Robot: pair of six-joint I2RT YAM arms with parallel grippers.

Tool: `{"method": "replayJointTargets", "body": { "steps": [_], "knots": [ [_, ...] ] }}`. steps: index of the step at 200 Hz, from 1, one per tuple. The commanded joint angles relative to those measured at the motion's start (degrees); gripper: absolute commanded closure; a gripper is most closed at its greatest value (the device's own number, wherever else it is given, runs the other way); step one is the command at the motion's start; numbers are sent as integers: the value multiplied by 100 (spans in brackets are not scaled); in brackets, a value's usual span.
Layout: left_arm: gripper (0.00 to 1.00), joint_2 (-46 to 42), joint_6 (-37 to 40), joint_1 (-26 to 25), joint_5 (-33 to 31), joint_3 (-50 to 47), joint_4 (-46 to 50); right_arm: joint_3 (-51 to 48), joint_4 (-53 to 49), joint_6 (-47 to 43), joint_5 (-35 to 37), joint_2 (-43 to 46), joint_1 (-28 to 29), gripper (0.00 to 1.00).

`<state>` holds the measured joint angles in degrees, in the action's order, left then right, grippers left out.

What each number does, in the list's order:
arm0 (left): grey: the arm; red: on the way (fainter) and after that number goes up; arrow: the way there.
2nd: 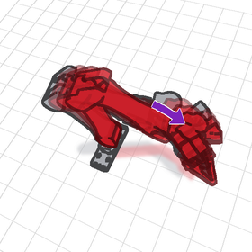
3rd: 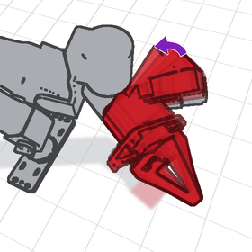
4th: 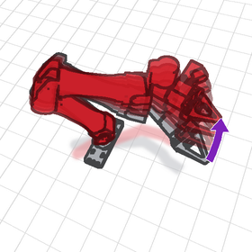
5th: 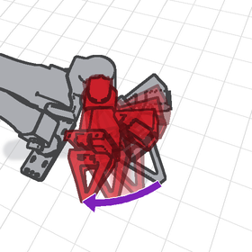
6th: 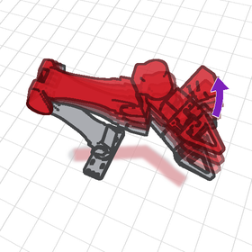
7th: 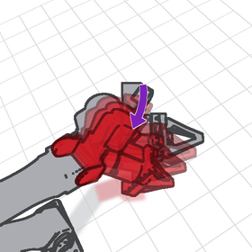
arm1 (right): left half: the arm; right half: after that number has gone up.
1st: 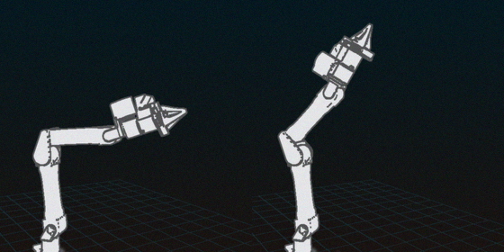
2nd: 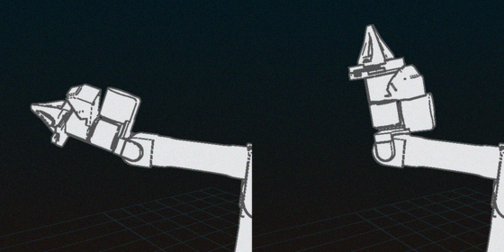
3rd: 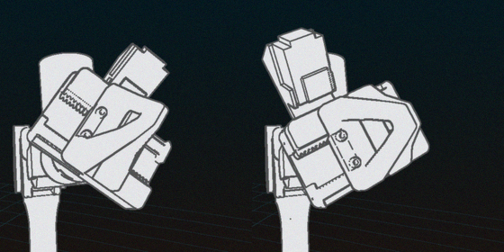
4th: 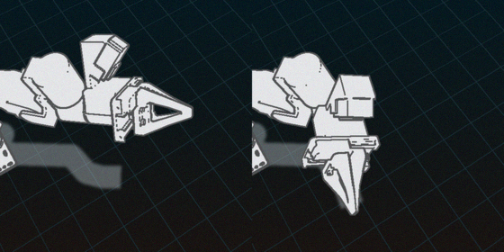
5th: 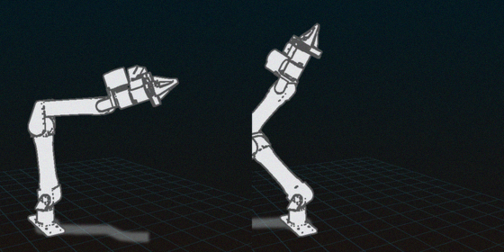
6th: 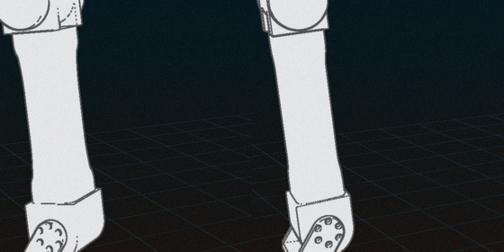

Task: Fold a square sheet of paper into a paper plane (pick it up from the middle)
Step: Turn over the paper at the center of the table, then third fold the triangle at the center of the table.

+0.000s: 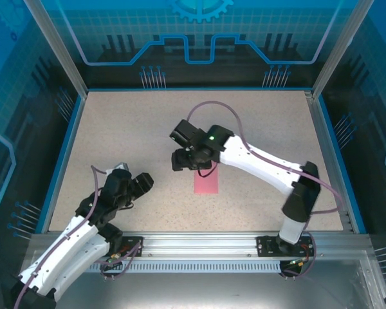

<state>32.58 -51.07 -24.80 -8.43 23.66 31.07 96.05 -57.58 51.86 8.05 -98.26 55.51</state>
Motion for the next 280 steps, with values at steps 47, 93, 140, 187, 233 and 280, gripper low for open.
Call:
{"method": "replayJointTargets", "body": {
  "steps": [47,93,140,187,233,280],
  "knots": [
    [25,-204,-118,55,281,-208,-40,-450,565,900,-429,960,12,14],
    [25,-59,-96,55,258,-97,-38,116,376,844,-375,774,-27,8],
    [25,340,-50,55,286,-61,-263,219,376,767,-363,782,-128,6],
    [23,537,176,54,492,-46,-445,-829,915,603,-12,1364,-210,1],
    [23,1287,181,54,1143,140,-983,-2287,1388,136,-639,1784,-1139,1],
    [34,2587,80,-342,1619,706,-1807,-3583,2261,-341,-1765,1850,-2130,3]
  ]
}}
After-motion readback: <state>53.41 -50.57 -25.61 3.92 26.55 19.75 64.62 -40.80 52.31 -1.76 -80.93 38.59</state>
